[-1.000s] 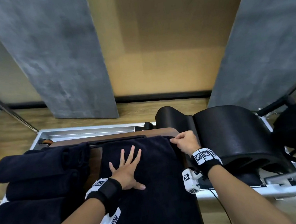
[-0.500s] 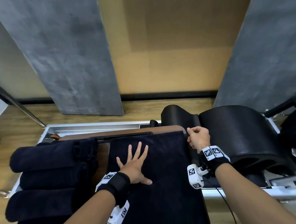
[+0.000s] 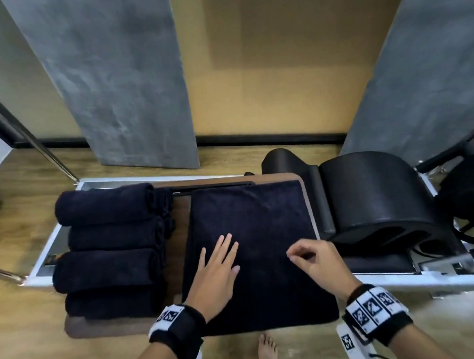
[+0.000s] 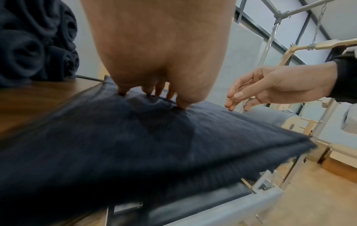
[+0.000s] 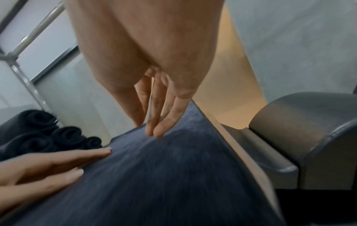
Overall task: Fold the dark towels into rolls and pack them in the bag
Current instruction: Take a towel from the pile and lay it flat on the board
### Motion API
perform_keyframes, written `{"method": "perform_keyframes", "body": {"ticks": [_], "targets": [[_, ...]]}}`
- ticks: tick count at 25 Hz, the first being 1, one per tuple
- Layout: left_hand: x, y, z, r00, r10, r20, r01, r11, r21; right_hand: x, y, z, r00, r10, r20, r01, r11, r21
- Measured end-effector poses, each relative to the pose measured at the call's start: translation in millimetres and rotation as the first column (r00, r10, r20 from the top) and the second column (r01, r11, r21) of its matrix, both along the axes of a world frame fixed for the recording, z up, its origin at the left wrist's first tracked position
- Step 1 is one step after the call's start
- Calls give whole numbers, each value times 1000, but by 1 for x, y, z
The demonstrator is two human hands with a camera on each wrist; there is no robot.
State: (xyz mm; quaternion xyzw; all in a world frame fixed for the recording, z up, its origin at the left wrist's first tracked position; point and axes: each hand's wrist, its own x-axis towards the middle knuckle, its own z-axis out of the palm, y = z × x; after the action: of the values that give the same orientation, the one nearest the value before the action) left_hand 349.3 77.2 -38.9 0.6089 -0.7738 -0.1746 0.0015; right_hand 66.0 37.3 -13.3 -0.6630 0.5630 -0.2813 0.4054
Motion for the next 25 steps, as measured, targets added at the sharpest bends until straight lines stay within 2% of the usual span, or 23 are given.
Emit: {"method": "perform_keyframes", "body": {"ticks": [3,6,8,10,12,15,18,21,25], "targets": [[7,51,-9,999,-35,6,35,998,-43,-1,49,-9,983,58,-172,-81,989,-126],[11,84,-18,999,-32,38,35,997,-65,-3,79,-14,933,180,-312,-208,976,-59],[17,96,-20,998,-43,36,46,997,-67,-1,95,-18,832,276,-481,-326,945,-20],[25,103,-21,995,-66,75,71,995,-67,1,109,-23,707,299,-641,-390,921,0],[32,106,-19,994,-65,93,71,995,-67,1,118,-25,668,252,-700,-373,927,-22],[41,110,-12,996,-85,-40,84,996,-33,-2,126,-25,704,251,-665,-367,930,-37],[49,112,7,968,14,-249,-9,1000,24,-8,127,-14,861,266,-433,-313,949,-38],[53,102,37,906,200,-372,-210,978,16,-20,108,14,959,129,-253,-142,989,-34],[56,66,70,782,325,-532,-368,929,27,-27,60,48,999,-25,-22,26,999,27]]}}
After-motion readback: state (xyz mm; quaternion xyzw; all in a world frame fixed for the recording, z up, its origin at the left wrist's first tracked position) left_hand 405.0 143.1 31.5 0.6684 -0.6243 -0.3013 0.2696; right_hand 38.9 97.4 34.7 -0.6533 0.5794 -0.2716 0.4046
